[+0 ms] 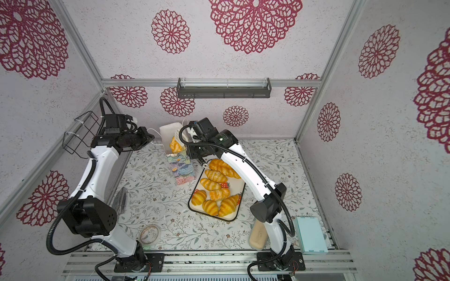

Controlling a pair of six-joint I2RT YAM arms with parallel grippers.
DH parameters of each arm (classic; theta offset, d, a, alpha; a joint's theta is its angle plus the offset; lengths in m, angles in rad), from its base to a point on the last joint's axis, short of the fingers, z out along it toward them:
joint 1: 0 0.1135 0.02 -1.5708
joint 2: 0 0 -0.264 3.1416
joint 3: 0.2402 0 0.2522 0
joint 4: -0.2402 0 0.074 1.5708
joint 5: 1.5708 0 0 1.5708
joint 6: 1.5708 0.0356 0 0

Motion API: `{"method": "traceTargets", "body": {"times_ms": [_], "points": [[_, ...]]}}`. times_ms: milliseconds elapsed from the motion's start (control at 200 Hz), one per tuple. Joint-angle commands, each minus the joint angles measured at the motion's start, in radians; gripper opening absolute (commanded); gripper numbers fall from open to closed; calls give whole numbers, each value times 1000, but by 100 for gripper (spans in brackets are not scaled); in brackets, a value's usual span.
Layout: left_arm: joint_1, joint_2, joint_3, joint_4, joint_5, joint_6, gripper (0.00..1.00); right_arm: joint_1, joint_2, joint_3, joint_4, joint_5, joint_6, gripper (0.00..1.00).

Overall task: Pack bread into a paper bag
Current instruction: Place the bread in the paper bag.

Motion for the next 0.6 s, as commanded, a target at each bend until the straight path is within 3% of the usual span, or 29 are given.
{"method": "traceTargets", "body": {"times_ms": [0, 440, 595], "points": [[7, -3, -14, 23, 16, -9, 0, -4, -61, 40, 21, 5, -20, 35], [2, -3, -17, 28, 22, -8, 0, -19, -152, 32, -45, 91, -51, 34], [2, -8, -18, 31, 18, -4, 0, -33, -241, -70, -35, 140, -54, 35]]}}
